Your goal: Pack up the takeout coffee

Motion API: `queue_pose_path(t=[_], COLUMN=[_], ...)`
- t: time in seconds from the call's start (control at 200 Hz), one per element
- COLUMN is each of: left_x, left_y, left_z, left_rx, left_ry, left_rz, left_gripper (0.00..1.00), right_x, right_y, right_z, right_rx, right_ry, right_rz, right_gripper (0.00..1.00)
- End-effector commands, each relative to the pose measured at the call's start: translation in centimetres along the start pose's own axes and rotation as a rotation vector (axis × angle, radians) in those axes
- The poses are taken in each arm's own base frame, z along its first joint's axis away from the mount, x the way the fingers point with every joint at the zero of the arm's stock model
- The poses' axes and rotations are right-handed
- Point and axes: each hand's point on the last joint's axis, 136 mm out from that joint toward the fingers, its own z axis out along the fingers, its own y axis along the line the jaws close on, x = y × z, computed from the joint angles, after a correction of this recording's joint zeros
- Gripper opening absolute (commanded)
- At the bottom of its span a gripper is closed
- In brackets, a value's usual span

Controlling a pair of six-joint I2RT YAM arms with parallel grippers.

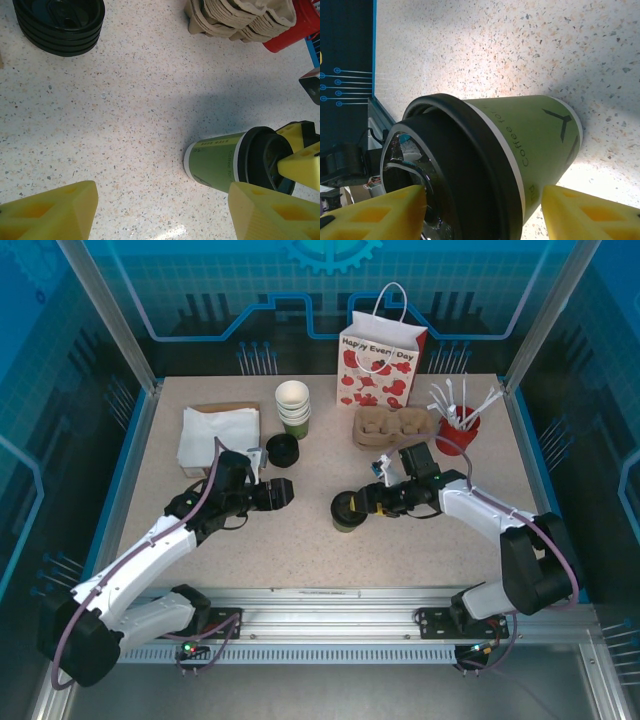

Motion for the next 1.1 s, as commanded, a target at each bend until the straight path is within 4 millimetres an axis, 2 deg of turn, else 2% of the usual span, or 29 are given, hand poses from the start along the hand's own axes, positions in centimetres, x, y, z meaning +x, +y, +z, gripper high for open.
queue_pose_path(t=[0.0,0.45,0.555,0.595,0.91,1.095], left_x=[0.0,0.2,0.2,0.3,0.3,0.3], left_y=[-0.3,-0.3,-0.2,-0.1,0.6,1.0], left_z=[-0.2,-0.1,-0.3,-0.3,-0.7,-1.1], left_rx=[0.011,0.013,0.010,0.008,-0.028,-0.046], left_ry=[0.010,0.013,0.008,0.008,-0.006,-0.016], left_rz=[-0.006,-0.005,-0.003,0.001,0.015,0.021], left_gripper=[0.71,0.71,0.71,0.71,0.71,0.71], right_x=[0.2,-0.9,-0.5,-1.4,-1.7,-1.8], right_y=[0.2,2.2,2.3,3.3,5.5,6.1], right_z=[0.3,2.4,3.2,3.3,6.1,7.3], right_rx=[-0.039,-0.076,-0.072,-0.082,-0.084,-0.084], right_ry=[0.013,0.035,0.056,0.044,0.075,0.089], right_rz=[0.027,0.025,0.031,0.013,-0.024,-0.034], right_gripper=[0.63,0.61,0.61,0.61,0.60,0.59])
